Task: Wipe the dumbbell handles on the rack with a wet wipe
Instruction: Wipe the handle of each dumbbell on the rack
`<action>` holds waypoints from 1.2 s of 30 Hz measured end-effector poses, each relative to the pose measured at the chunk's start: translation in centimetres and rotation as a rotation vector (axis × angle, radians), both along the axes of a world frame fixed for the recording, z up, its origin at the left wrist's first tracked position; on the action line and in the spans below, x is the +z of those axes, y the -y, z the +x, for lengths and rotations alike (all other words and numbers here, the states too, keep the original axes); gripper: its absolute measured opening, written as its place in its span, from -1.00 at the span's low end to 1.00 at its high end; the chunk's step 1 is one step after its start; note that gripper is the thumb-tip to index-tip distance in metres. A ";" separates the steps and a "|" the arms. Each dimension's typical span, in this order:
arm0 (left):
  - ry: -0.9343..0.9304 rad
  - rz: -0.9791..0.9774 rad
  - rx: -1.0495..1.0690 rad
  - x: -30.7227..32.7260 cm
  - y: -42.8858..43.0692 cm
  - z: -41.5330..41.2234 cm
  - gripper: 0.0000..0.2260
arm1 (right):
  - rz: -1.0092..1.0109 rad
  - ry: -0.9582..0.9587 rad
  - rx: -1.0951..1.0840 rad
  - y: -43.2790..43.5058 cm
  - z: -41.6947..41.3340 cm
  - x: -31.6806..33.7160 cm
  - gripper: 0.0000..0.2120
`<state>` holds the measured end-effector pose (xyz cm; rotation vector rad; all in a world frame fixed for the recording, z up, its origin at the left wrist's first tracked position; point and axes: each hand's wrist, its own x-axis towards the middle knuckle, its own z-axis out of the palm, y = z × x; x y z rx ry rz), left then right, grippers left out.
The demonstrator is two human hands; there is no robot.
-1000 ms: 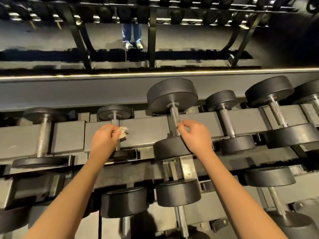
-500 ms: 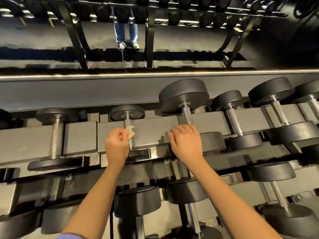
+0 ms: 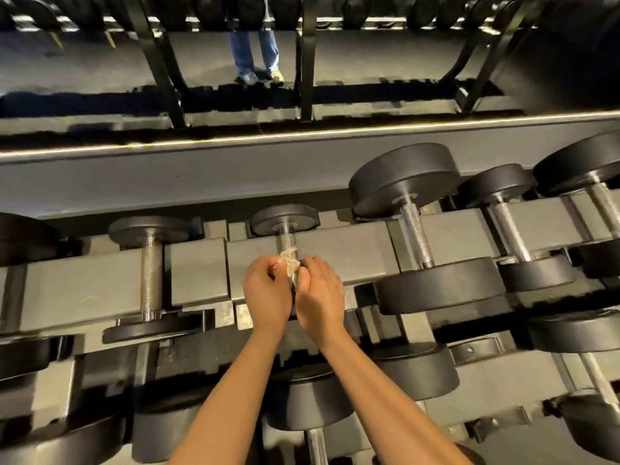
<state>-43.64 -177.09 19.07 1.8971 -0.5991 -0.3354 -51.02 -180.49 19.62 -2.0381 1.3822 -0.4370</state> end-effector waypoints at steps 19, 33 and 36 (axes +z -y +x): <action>-0.142 0.163 -0.223 -2.1 0.4 4.2 -0.90 | -0.001 0.019 0.000 0.0 -0.3 -0.3 -0.47; 0.169 0.248 -0.380 1.2 1.2 3.9 -0.90 | -0.010 0.047 -0.017 0.1 -0.3 -0.1 -0.64; 0.210 0.245 -0.531 1.1 -0.3 3.6 -0.93 | -0.021 0.039 -0.010 0.1 -0.2 -0.4 -0.51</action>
